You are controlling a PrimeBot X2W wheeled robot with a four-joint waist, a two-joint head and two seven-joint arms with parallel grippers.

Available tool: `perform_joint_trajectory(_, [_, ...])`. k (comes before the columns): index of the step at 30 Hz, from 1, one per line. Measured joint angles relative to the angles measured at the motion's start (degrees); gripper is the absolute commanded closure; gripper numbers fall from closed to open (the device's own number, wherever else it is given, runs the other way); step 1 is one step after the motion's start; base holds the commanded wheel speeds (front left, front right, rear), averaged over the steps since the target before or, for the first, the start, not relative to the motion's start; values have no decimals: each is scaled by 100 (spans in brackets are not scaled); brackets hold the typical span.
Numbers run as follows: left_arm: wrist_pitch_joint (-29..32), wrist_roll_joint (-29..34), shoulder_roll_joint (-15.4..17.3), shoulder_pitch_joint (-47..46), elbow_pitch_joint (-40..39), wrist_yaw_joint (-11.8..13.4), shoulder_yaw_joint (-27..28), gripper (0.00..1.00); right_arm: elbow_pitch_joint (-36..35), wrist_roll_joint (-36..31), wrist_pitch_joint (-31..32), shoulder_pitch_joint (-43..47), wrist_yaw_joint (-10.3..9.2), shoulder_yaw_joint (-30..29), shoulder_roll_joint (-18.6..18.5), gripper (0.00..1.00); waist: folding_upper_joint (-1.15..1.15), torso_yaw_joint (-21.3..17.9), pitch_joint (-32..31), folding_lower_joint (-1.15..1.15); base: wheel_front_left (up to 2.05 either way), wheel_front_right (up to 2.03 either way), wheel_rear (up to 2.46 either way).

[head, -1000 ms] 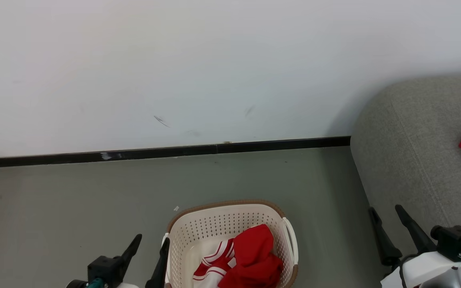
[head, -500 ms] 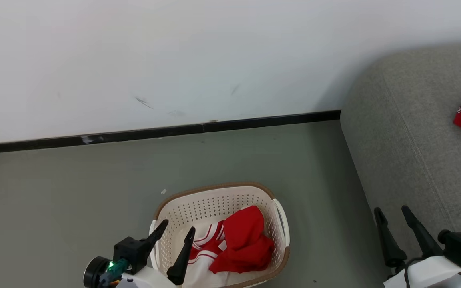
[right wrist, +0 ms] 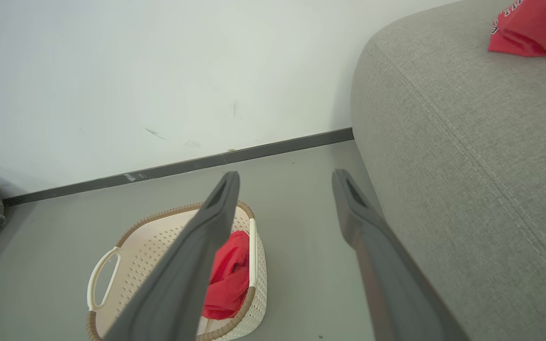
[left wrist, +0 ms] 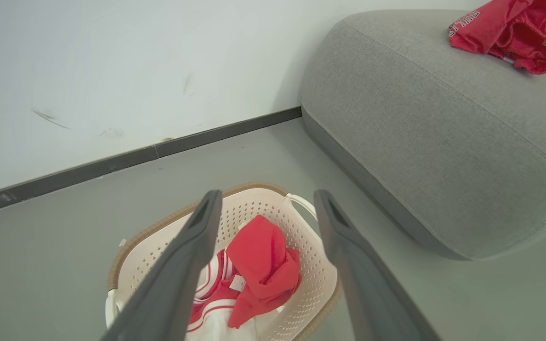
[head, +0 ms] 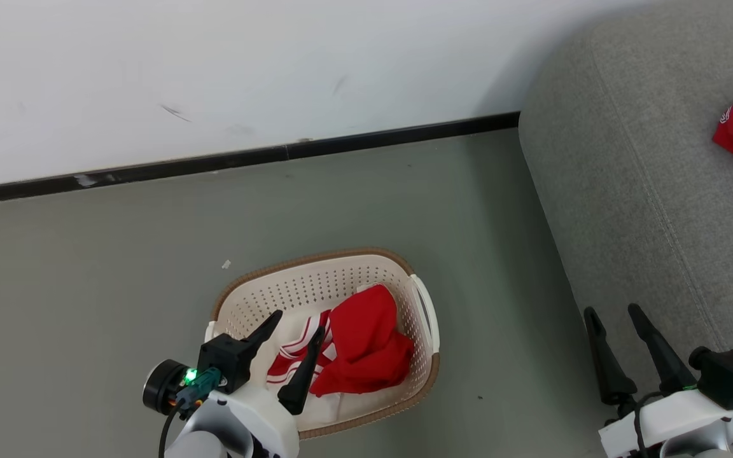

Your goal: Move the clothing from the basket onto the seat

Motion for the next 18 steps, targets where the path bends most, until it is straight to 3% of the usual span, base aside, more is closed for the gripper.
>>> perform_joint_trajectory(18, [482, 334, 82, -707, 189, -102, -286, 0, -154, 30, 0, -681, 0, 108, 132, 0, 0, -448, 1056, 0, 0, 0, 0])
